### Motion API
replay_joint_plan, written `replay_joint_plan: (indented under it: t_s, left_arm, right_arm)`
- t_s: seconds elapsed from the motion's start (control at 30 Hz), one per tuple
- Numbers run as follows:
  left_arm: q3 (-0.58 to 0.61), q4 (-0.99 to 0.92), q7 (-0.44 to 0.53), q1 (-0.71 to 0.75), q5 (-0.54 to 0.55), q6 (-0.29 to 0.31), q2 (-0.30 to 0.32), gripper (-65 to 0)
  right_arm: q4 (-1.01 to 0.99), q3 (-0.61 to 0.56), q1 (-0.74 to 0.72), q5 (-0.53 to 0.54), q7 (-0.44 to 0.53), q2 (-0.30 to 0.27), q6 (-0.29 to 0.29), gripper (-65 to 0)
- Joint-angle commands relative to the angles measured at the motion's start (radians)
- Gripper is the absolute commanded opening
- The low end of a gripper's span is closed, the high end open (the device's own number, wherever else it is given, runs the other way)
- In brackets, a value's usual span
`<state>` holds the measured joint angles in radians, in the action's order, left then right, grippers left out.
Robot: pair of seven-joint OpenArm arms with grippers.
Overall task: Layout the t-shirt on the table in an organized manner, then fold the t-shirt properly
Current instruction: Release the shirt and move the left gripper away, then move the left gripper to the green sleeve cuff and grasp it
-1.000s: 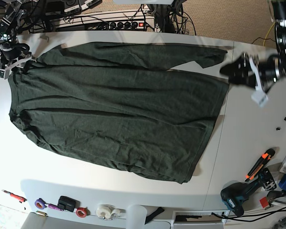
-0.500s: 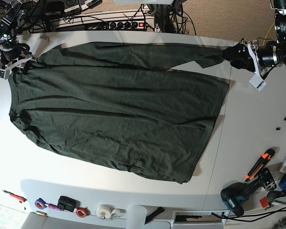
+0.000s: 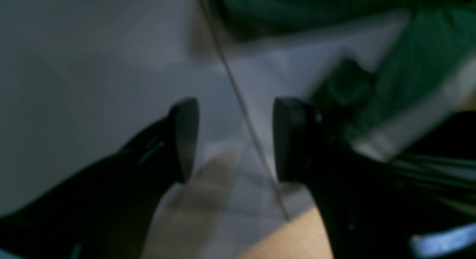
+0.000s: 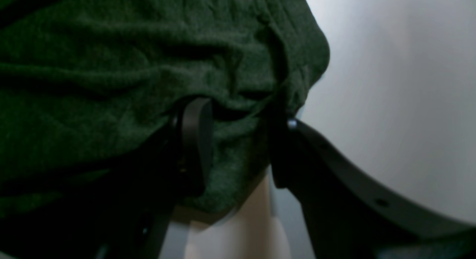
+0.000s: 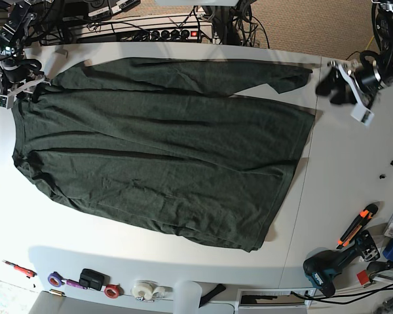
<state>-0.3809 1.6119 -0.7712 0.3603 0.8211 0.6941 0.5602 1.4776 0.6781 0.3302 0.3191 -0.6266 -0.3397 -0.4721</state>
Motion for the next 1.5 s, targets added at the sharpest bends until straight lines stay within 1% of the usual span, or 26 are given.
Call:
replay_joint_plan:
  t_s: [0.0,0.07,0.13,0.2,0.27,0.33,0.4,0.43,0.5,0.6,0.63,0.7,0.77,0.87,1.07,1.13,1.17,1.23,1.3,1.47]
  left_arm:
    - [-0.008,0.016,0.074,-0.008,-0.031,0.004,0.019,-34.8]
    - [-0.008,0.016,0.197,-0.027,-0.128,0.004,0.019,-35.0]
    - [-0.008,0.016,0.256,-0.064,-0.157,0.004,0.020,-35.0]
    - [-0.008,0.016,0.264,-0.111,-0.158,0.004,0.022,-35.1]
    - [-0.008,0.016,0.264,-0.160,-0.197,0.004,0.022,-38.0]
    - [-0.008,0.016,0.264,-0.203,-0.305,0.004,0.032,-44.5]
    - [-0.008,0.015,0.264,-0.230,-0.436,0.004,0.044,-52.1]
    - [-0.008,0.015,0.264,-0.238,-0.479,0.004,0.049,-54.2]
    - [-0.008,0.011,0.264,-0.244,-0.520,0.004,0.064,-54.5]
    - [-0.008,-0.008,0.264,-0.244,-0.520,0.000,0.080,-54.5]
    - [-0.008,-0.021,0.264,-0.244,-0.504,0.000,0.083,-54.5]
    - [-0.008,-0.053,0.272,-0.244,-0.443,0.004,0.082,-54.5]
    - [-0.008,-0.093,0.298,-0.244,-0.352,0.004,0.082,-54.5]
    - [-0.008,-0.154,0.420,-0.244,-0.259,0.004,0.079,-54.5]
    - [-0.008,-0.174,0.694,-0.244,-0.259,0.004,0.047,-54.5]
    - [-0.009,-0.174,0.759,-0.245,-0.260,0.004,0.026,-54.5]
    - [-0.009,-0.174,0.774,-0.244,-0.259,0.004,0.014,-54.5]
    - [-0.009,-0.174,0.771,-0.238,-0.260,0.004,-0.014,-54.5]
    - [-0.008,-0.171,0.772,-0.214,-0.260,0.004,-0.026,-54.6]
    - [-0.009,-0.121,0.773,-0.109,-0.271,0.004,-0.011,-54.6]
  right_arm:
    - [0.013,0.004,-0.001,0.005,0.023,-0.018,-0.002,-40.1]
    - [0.013,0.004,-0.001,0.005,0.026,-0.018,-0.002,-40.1]
    - [0.013,0.004,-0.001,0.005,0.027,-0.018,-0.002,-40.1]
    - [0.013,0.004,-0.001,0.005,0.029,-0.018,-0.002,-40.1]
    - [0.013,0.004,-0.001,0.005,0.029,-0.018,-0.002,-40.1]
    - [0.013,0.004,-0.001,0.005,0.031,-0.018,-0.002,-40.1]
    - [0.013,0.004,-0.001,0.003,0.035,-0.018,-0.001,-40.1]
    - [0.013,0.004,-0.001,0.002,0.037,-0.018,0.001,-40.1]
    - [0.013,0.004,-0.001,0.002,0.050,-0.018,0.001,-40.1]
    - [0.013,0.004,-0.001,0.002,0.063,-0.018,0.001,-40.1]
    - [0.013,0.004,-0.001,0.002,0.066,-0.018,0.001,-40.1]
    - [0.013,0.004,-0.001,0.002,0.070,-0.018,0.001,-40.1]
    - [0.013,0.004,-0.001,0.002,0.076,-0.018,0.001,-40.1]
    - [0.013,0.004,-0.001,0.002,0.086,-0.018,0.001,-40.1]
    - [0.013,0.004,-0.001,0.002,0.119,-0.018,0.001,-40.1]
    - [0.013,0.004,-0.001,0.002,0.126,-0.018,0.001,-40.1]
    - [0.013,0.004,-0.002,0.002,0.129,-0.018,0.001,-40.1]
    - [0.013,0.004,-0.003,0.000,0.130,-0.018,0.003,-40.1]
    - [0.013,0.004,-0.004,-0.003,0.130,-0.018,0.014,-40.1]
    - [0.013,0.004,-0.019,-0.006,0.130,-0.018,0.046,-40.1]
